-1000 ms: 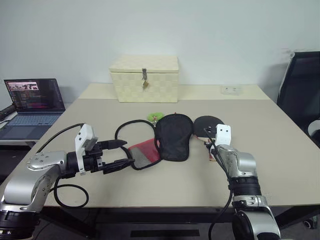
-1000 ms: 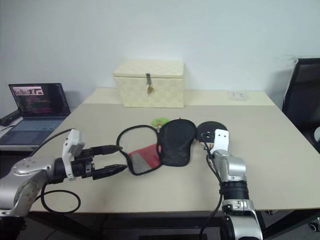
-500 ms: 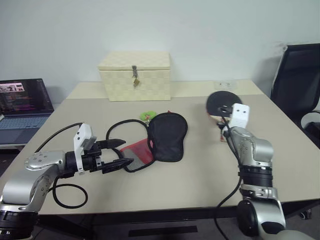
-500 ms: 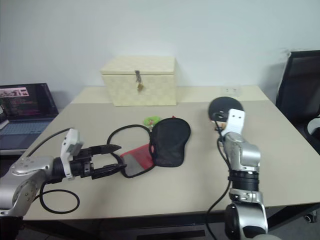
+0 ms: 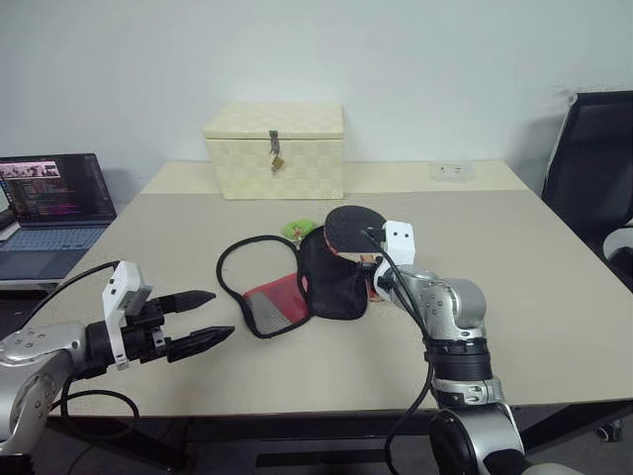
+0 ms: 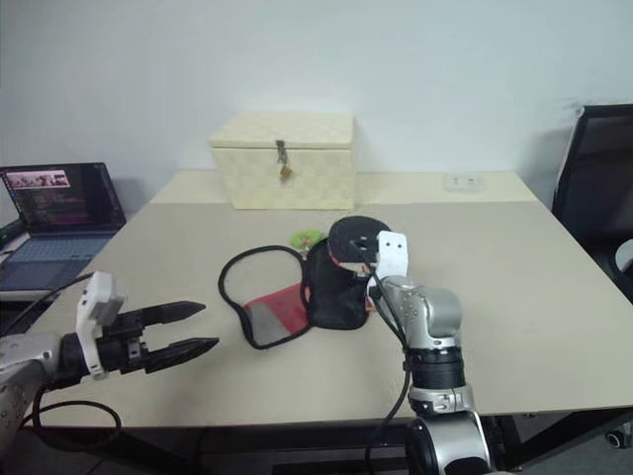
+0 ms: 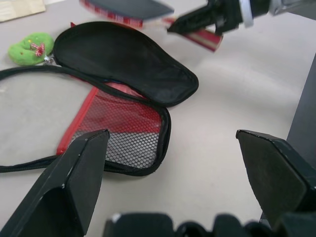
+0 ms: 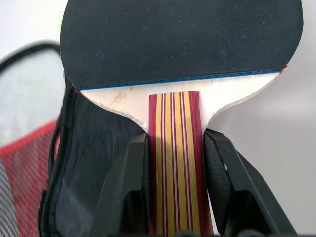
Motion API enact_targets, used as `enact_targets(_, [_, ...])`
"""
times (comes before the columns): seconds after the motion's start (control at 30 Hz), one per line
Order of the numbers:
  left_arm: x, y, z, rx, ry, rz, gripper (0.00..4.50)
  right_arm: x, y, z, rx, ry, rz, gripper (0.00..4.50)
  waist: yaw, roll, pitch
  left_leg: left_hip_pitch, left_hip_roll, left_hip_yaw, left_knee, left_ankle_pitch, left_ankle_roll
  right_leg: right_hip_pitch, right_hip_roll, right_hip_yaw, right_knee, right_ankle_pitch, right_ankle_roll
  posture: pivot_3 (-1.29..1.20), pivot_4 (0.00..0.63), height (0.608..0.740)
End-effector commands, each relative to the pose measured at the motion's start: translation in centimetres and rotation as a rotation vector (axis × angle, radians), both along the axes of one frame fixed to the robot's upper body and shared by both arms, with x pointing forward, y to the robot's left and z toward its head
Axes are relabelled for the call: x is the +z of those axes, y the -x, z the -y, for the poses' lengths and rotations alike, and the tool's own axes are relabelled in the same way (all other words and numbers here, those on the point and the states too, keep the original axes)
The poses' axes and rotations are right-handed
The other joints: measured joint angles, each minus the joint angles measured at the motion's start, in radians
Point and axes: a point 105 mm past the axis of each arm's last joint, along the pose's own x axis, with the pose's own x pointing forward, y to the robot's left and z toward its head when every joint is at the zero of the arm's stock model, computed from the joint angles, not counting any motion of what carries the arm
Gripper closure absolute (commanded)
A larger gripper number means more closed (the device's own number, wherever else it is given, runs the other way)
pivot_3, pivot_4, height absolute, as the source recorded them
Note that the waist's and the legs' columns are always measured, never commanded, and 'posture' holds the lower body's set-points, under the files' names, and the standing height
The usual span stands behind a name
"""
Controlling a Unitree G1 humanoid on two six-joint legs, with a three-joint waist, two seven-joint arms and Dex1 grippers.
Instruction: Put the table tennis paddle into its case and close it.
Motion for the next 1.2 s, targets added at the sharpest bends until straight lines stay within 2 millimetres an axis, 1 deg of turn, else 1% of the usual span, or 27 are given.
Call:
enact_targets(0.03, [1.4,0.8,-1.1,0.023,-0.015,0.049,0.00,1.9,0.2,-5.2,0.124,-0.076,0.059,3.34,-0.001,0.000,0.000,0.000,0.000,0.000,0.000,0.000,0.000,0.000,0.000,0.000,0.000,0.000,0.000,0.00,0.150,0.740])
enact_targets(0.2, [0.9,1.1,-1.7,0.035,-0.020,0.049,0.00,1.2,0.0,-7.2,0.169,-0.064,0.050,3.35,-0.004,0.000,0.000,0.000,0.001,0.001,0.000,0.000,0.000,-0.001,0.001,0.000,0.000,0.000,0.000,0.00,0.150,0.740])
enact_targets(0.3, [0.7,1.2,-1.6,0.034,-0.023,0.049,0.00,1.1,0.2,-8.4,0.192,-0.066,0.050,3.35,-0.005,0.000,0.000,0.000,0.001,0.001,0.000,0.000,0.000,-0.001,0.001,0.000,0.001,0.000,0.000,0.00,0.150,0.740])
enact_targets(0.43, [0.7,1.0,-1.4,0.029,-0.026,0.052,0.00,1.0,0.2,-9.3,0.208,-0.064,0.058,3.35,-0.005,0.000,0.000,0.000,0.001,0.000,0.000,0.000,0.000,-0.001,0.001,0.000,0.001,0.000,0.000,0.00,0.150,0.740])
enact_targets(0.57, [0.9,0.8,-1.3,0.026,-0.029,0.056,0.00,1.1,-0.2,-9.4,0.202,-0.055,0.071,3.35,-0.006,0.000,0.000,0.000,0.001,0.000,0.000,0.000,0.000,-0.001,0.001,0.000,0.001,0.000,0.000,0.00,0.150,0.740])
enact_targets(0.8, [0.8,0.5,-1.6,0.020,-0.030,0.058,0.00,2.3,-0.2,-10.3,0.230,-0.046,0.122,3.35,-0.006,0.000,0.000,0.000,0.001,0.000,0.000,0.000,0.000,-0.001,0.001,0.000,0.001,0.000,0.000,0.00,0.150,0.740])
enact_targets(1.03, [0.6,0.5,-1.5,0.014,-0.033,0.058,0.00,1.4,-0.2,-10.1,0.228,-0.025,0.103,3.35,-0.006,0.000,0.000,0.000,0.001,0.000,0.000,0.000,0.000,-0.001,0.001,0.000,0.001,0.000,0.000,0.00,0.150,0.740])
enact_targets(1.2, [0.6,0.3,-1.0,0.007,-0.033,0.060,0.00,0.0,-0.5,-9.7,0.201,-0.011,0.058,3.35,-0.006,0.000,0.000,0.000,0.001,0.000,0.000,0.000,0.000,-0.001,0.001,0.000,0.001,0.000,0.000,0.00,0.150,0.740])
